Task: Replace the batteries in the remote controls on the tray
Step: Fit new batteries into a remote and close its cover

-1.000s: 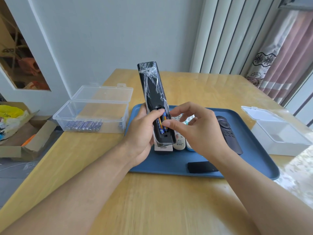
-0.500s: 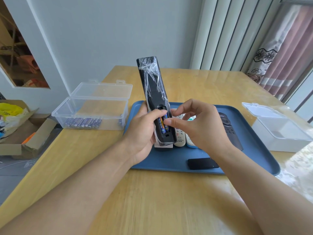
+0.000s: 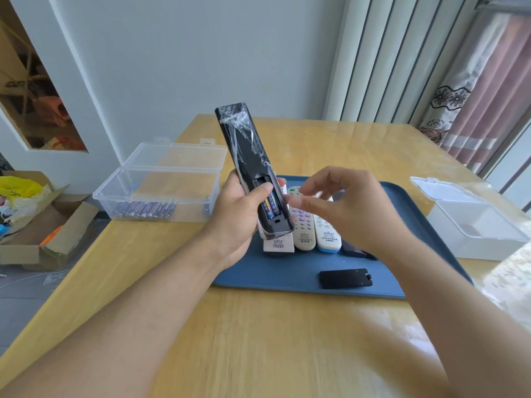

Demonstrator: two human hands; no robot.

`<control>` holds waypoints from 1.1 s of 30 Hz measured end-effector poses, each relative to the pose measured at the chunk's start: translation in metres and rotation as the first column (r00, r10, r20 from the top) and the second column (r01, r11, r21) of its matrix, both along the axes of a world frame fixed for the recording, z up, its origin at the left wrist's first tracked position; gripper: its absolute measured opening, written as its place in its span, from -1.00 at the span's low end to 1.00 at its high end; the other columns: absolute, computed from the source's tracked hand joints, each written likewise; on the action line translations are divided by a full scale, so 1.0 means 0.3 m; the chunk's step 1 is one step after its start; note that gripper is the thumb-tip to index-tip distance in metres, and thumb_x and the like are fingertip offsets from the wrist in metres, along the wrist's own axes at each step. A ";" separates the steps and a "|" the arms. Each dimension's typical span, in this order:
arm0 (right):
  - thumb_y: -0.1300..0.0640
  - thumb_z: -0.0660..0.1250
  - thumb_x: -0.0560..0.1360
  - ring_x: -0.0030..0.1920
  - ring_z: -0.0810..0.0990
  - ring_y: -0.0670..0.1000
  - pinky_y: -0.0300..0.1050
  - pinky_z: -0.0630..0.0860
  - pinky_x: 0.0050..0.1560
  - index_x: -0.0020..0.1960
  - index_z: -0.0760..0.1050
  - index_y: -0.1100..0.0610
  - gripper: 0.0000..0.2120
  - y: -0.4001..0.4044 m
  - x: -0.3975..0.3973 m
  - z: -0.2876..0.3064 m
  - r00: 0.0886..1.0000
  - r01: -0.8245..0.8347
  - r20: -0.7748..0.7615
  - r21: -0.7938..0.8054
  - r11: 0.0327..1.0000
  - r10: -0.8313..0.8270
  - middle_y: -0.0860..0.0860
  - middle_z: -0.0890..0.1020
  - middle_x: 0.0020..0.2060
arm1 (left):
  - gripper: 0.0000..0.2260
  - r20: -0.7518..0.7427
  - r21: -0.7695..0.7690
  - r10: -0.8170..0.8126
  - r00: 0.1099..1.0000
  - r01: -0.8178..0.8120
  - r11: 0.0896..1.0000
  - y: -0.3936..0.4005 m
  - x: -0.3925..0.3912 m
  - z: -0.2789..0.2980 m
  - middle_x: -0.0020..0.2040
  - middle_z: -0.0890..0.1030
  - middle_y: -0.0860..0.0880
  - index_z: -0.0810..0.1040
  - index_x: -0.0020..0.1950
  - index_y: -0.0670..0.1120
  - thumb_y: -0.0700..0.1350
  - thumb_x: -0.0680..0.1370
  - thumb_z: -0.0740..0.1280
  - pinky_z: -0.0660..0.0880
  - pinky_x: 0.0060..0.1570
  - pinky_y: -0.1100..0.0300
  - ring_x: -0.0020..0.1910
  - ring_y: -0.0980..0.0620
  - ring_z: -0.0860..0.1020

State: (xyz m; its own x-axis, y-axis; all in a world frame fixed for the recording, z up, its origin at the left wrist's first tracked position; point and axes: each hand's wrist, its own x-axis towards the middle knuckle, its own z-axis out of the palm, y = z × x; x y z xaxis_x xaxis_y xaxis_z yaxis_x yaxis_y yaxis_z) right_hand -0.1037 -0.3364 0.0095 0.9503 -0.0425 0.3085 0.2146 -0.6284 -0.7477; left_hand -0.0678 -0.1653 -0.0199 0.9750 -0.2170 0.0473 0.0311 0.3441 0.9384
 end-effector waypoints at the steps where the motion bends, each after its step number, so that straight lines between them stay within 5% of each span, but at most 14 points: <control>1: -0.16 0.58 0.35 -0.45 0.46 -0.20 -0.38 0.34 -0.40 -0.24 0.64 -0.06 -0.79 -0.019 -0.010 0.030 0.998 -0.004 -0.060 -0.095 0.995 -0.002 -0.21 0.63 -0.37 | -0.76 0.001 -0.004 0.003 1.000 -0.003 1.000 0.002 0.002 0.000 0.01 0.66 -0.11 0.37 0.36 -0.25 -0.34 0.68 0.16 0.67 -0.26 0.01 -0.19 -0.02 0.69; 4: -0.16 0.57 0.35 -0.52 0.46 -0.11 -0.28 0.37 -0.47 -0.23 0.66 -0.12 -0.84 -0.069 -0.055 0.108 0.900 -0.180 -0.436 -0.373 0.910 -0.001 -0.14 0.66 -0.41 | -0.75 -0.003 -0.011 -0.006 1.000 0.006 1.000 0.000 0.009 -0.005 0.03 0.64 -0.14 0.34 0.37 -0.27 -0.32 0.69 0.16 0.68 -0.15 -0.12 -0.15 -0.07 0.70; 7: -0.23 0.56 0.30 -0.33 0.63 -0.16 -0.22 0.44 -0.27 -0.07 0.63 -0.18 -0.74 -0.077 -0.087 0.103 0.759 -0.411 -0.648 -0.547 0.730 -0.058 -0.08 0.71 -0.33 | -0.73 -0.026 -0.031 -0.026 0.999 0.025 0.999 -0.004 0.008 -0.003 0.06 0.66 -0.14 0.34 0.39 -0.25 -0.29 0.69 0.17 0.56 0.11 -0.38 -0.06 -0.14 0.69; 10: -0.24 0.58 0.27 -0.29 0.64 -0.22 -0.23 0.42 -0.29 0.03 0.59 -0.17 -0.61 -0.069 -0.081 0.068 0.713 -0.476 -0.689 -0.612 0.632 -0.130 -0.09 0.73 -0.29 | -0.71 -0.072 -0.069 -0.055 0.996 0.050 0.996 -0.005 0.006 0.002 0.06 0.69 -0.14 0.35 0.40 -0.24 -0.28 0.67 0.20 0.49 0.17 -0.43 0.00 -0.19 0.69; 17: -0.21 0.63 0.21 -0.35 0.52 -0.13 -0.20 0.42 -0.30 -0.17 0.56 -0.11 -0.64 -0.082 -0.061 0.050 0.757 -0.462 -0.650 -0.609 0.645 -0.072 -0.17 0.59 -0.37 | -0.47 -0.015 -0.106 -0.223 0.975 0.220 0.970 0.022 0.011 -0.001 0.11 0.66 -0.12 0.35 0.40 -0.18 -0.57 0.50 0.21 0.52 0.18 -0.36 0.14 -0.16 0.67; 22: -0.09 0.62 0.31 -0.52 0.42 -0.16 -0.34 0.29 -0.51 -0.24 0.58 0.00 -0.74 -0.093 -0.060 0.096 0.861 -0.316 -0.502 -0.404 0.858 0.080 -0.17 0.61 -0.43 | -0.44 0.046 -0.075 -0.203 0.978 0.206 0.976 0.020 0.015 -0.010 0.20 0.64 -0.15 0.29 0.44 -0.19 -0.59 0.52 0.19 0.60 0.13 -0.23 0.14 -0.16 0.68; 25: 0.03 0.59 0.38 -0.41 0.53 -0.08 -0.27 0.41 -0.29 -0.24 0.53 0.08 -0.75 -0.100 -0.034 0.098 0.949 -0.199 -0.276 -0.152 0.968 0.152 -0.19 0.65 -0.40 | -0.44 0.049 -0.078 -0.184 0.982 0.188 0.979 0.023 0.015 -0.006 0.29 0.60 -0.22 0.29 0.45 -0.19 -0.59 0.51 0.20 0.63 0.08 -0.19 0.11 -0.18 0.69; 28: 0.17 0.54 0.44 -0.35 0.60 -0.04 -0.21 0.53 -0.22 -0.14 0.53 0.22 -0.80 -0.096 -0.006 0.065 0.963 -0.209 -0.140 0.160 0.965 0.232 -0.06 0.67 -0.40 | -0.45 0.037 -0.081 -0.177 0.983 0.180 0.980 0.025 0.018 -0.009 0.27 0.62 -0.18 0.30 0.45 -0.21 -0.59 0.52 0.21 0.67 -0.02 -0.06 0.06 -0.14 0.71; 33: 0.08 0.52 0.46 -0.50 0.37 -0.03 -0.29 0.34 -0.47 -0.10 0.69 0.05 -0.94 -0.082 0.009 0.026 0.977 -0.177 -0.082 0.192 0.965 0.195 -0.14 0.47 -0.55 | -0.50 -0.012 -0.160 -0.205 0.979 0.200 0.967 0.022 0.022 0.002 0.14 0.67 -0.16 0.40 0.40 -0.14 -0.53 0.54 0.14 0.65 -0.04 -0.14 -0.04 -0.19 0.68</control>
